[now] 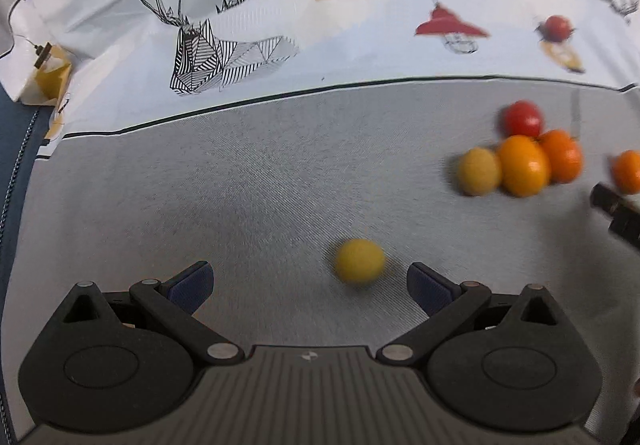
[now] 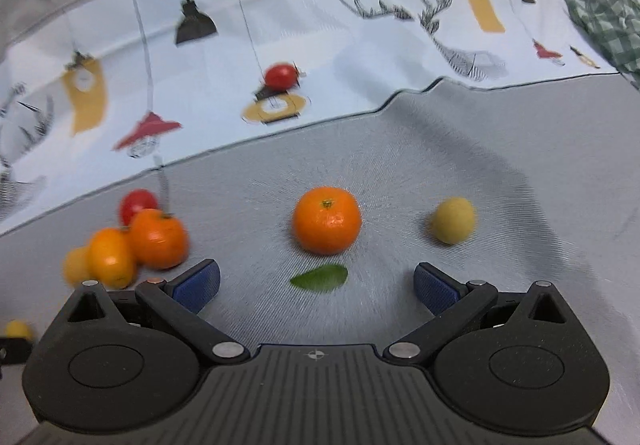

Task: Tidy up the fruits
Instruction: 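Grasp another yellow fruit with left gripper while right gripper grasps another mandarin, then carry the yellow fruit and mandarin in both grippers over the pink plate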

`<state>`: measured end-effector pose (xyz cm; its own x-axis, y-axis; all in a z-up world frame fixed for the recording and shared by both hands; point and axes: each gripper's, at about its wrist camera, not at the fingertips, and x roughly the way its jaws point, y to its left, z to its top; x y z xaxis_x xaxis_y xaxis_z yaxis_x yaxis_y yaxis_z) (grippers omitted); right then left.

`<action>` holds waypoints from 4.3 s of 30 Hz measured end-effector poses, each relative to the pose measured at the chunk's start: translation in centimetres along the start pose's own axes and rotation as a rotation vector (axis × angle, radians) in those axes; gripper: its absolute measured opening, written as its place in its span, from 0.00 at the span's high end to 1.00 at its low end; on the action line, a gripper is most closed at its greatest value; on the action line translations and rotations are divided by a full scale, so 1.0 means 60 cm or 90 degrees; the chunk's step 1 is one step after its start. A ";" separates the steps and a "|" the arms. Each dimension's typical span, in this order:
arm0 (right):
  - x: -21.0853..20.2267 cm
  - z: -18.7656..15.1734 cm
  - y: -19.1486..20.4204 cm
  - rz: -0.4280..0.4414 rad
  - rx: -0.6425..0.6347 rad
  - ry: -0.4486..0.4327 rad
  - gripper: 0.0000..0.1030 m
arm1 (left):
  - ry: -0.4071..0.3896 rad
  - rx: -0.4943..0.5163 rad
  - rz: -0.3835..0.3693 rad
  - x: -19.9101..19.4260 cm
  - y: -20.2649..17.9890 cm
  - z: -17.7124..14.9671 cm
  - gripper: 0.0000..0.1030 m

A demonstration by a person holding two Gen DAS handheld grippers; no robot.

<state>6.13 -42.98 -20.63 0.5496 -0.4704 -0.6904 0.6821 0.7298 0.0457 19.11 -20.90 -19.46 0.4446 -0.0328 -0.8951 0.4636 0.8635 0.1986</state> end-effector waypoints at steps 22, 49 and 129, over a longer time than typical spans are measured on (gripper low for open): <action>0.041 0.013 0.015 -0.034 -0.031 -0.046 0.01 | -0.004 -0.080 -0.050 0.029 0.033 0.002 0.00; -0.226 -0.009 -0.019 0.094 -0.013 -0.081 0.62 | -0.100 -0.080 -0.106 -0.242 0.059 -0.065 0.71; -0.700 -0.266 0.152 0.333 -0.344 -0.060 0.62 | -0.125 -0.228 -0.037 -0.542 0.308 -0.500 0.71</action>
<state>-18.42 -8.65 -2.74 0.7916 -0.0192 -0.6108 0.0037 0.9996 -0.0266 -9.80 11.20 1.36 0.5788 -0.1525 -0.8011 0.2120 0.9767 -0.0328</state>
